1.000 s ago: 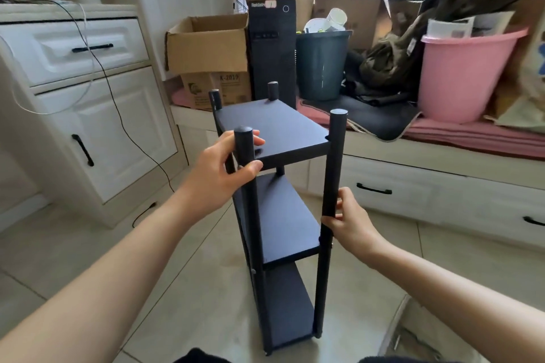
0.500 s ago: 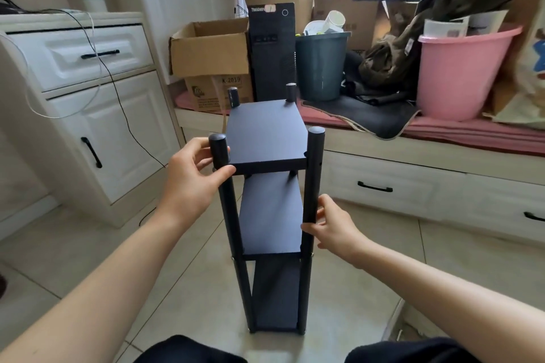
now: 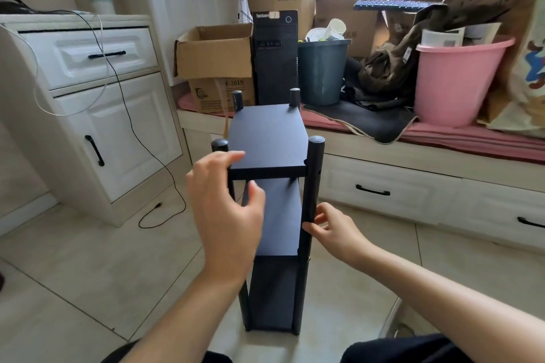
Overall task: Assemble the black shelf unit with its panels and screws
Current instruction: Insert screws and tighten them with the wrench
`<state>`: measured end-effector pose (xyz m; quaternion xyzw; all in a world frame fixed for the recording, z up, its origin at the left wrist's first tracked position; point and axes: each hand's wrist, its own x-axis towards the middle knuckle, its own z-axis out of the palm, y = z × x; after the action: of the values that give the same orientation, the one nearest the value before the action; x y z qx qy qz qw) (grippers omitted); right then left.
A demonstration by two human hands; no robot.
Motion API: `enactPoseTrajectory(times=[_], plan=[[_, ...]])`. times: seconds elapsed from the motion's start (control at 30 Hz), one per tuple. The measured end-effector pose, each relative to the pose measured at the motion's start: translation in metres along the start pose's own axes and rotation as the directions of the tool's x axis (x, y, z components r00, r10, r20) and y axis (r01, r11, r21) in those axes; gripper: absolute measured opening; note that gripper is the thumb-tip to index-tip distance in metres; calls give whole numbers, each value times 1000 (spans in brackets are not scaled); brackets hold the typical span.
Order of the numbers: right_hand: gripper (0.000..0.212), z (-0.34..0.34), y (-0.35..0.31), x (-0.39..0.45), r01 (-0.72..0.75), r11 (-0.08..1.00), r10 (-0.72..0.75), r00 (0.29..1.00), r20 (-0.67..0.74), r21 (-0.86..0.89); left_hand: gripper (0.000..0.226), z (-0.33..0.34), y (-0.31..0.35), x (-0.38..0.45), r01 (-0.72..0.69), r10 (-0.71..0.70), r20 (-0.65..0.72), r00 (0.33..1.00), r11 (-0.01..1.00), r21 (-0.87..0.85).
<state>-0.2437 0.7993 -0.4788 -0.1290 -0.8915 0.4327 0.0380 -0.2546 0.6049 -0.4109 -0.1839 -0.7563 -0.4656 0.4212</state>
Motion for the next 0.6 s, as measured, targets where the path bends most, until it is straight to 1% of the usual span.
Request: enactPoseTrajectory(times=[0.03,0.1,0.17,0.23,0.27,0.33,0.43,0.53,0.6], plan=[[15,1,1,0,5,1000,-5,1000,-6,3,41,5,3,-2,-63,62,73,995,998,9],[15,2,1,0,16,1000,-15,1000,-20,13,45,17,6,-2,-165,147,263,954,985,46],[15,3,1,0,30,999,-29,999,-29,39,52,29,7,-1,-224,156,401,903,966,129],[14,3,-1,0,51,996,-49,998,-31,69,56,38,4,1,-269,142,468,872,938,217],[15,2,-1,0,62,994,-60,998,-31,86,57,41,2,1,-301,150,478,865,918,257],[19,1,-3,1,85,989,-82,996,-28,122,59,48,-2,0,-343,178,452,874,884,316],[25,-4,-6,2,104,978,-95,994,-56,181,57,56,-6,2,-377,233,397,888,862,339],[18,-7,-7,4,140,971,-122,987,-104,195,53,60,-9,9,-426,280,389,877,828,364],[14,-7,-7,4,184,968,-166,979,-116,168,50,61,-13,15,-460,320,388,864,813,355]])
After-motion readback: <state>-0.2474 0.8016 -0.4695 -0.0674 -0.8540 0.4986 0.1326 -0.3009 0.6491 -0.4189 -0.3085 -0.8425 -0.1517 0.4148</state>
